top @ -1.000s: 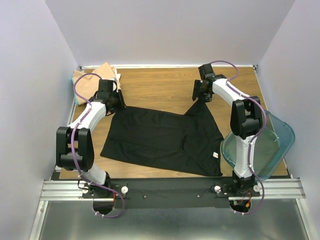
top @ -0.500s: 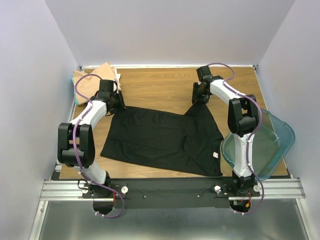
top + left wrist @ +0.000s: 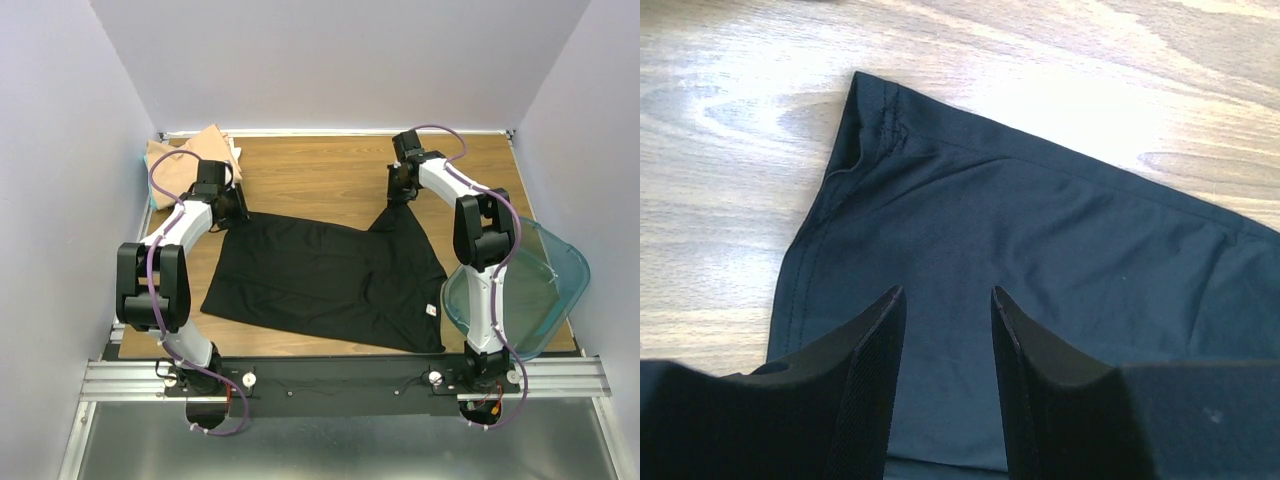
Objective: Fold and stack the t-shirts
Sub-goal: Fold the tshirt
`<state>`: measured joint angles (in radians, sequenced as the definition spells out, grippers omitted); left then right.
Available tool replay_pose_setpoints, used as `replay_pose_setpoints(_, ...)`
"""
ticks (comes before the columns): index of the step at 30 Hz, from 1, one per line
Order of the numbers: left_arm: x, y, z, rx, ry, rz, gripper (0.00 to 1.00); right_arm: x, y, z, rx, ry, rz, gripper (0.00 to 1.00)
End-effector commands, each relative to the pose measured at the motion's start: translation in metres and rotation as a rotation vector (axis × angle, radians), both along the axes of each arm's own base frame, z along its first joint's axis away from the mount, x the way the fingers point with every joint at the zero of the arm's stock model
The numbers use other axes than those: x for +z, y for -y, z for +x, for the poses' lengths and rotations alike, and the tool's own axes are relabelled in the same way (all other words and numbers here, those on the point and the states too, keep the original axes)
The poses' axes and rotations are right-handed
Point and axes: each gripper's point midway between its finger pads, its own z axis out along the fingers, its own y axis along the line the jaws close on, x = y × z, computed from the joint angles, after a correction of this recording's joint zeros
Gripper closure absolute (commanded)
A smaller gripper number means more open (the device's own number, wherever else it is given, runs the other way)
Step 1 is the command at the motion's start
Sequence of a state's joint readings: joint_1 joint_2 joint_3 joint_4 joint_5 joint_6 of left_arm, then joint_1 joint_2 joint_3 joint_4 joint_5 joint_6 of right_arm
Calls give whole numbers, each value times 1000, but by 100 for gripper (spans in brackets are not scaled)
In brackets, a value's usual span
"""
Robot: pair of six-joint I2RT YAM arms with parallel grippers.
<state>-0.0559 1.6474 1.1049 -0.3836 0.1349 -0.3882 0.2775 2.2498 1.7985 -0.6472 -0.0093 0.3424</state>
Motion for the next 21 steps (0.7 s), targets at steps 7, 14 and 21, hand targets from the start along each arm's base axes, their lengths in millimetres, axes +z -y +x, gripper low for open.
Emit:
replay_pose_setpoints(7,-15,-30,35,59,16,77,52,7,2,-8,-4,0,11,99)
replay_pose_setpoints(14,-26,-34,66,67,18,103,52,13,5,-21,-13,-7,12,100)
replay_pose_setpoints(21,-40,-48,72,87,-22,178,52,18,4,-24,-16,-4,18,100)
